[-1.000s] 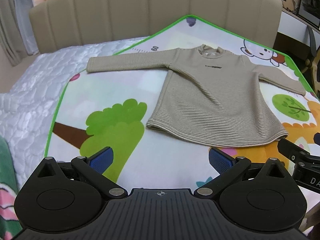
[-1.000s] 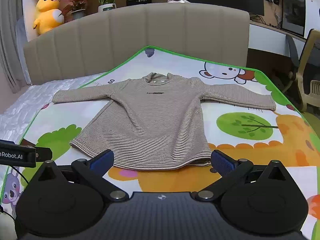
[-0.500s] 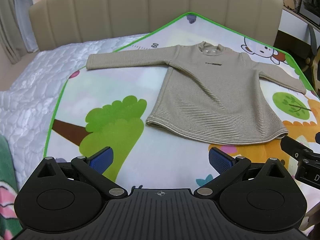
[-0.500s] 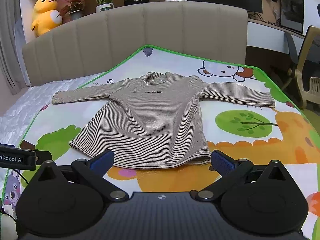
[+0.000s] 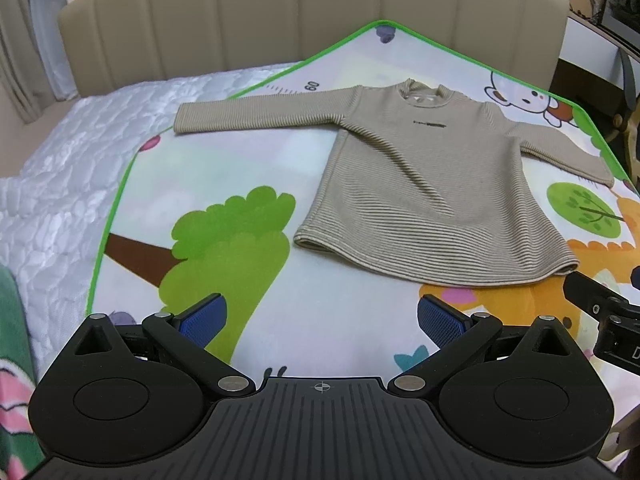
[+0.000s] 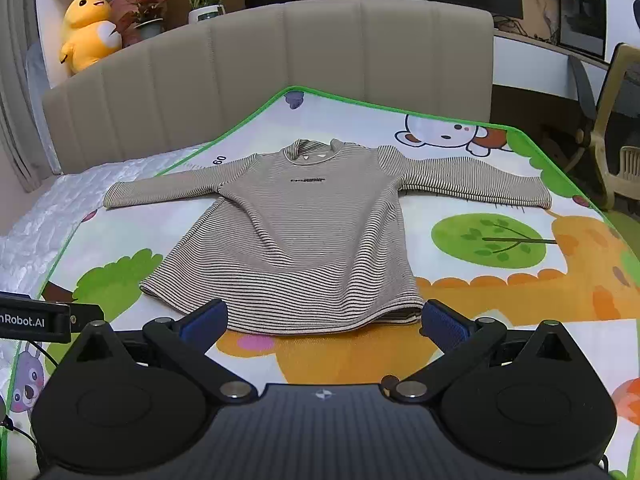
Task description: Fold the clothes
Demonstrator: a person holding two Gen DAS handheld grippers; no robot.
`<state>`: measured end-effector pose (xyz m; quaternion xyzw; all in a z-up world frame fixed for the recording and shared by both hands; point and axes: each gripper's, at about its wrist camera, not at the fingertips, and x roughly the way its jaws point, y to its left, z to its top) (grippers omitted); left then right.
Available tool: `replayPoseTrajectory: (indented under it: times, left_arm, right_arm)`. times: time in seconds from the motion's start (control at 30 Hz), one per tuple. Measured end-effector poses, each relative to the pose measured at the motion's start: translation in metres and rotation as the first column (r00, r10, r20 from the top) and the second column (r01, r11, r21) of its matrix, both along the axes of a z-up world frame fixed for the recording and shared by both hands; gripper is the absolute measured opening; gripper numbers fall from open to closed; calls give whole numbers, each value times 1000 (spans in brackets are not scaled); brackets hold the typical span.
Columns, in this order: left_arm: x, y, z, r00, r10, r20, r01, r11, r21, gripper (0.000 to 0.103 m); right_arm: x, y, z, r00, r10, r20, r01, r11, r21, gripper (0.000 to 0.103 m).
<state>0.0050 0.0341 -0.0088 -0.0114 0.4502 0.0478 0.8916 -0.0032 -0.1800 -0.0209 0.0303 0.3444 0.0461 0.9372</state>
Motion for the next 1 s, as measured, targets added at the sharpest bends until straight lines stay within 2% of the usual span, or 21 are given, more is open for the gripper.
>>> replayPoseTrajectory:
  times: [0.73,1.0]
  left_arm:
    - [-1,3,0,1000,8,-10,-8,1000,-4,103]
    - [3,0,-8,999,-15,-39,15,1000,1,103]
  right_arm:
    - [1,-1,-2,1000,-2,-14,2,1000,6,103]
    - [6,1,-7,999,1,-38,-1,1000,16,103]
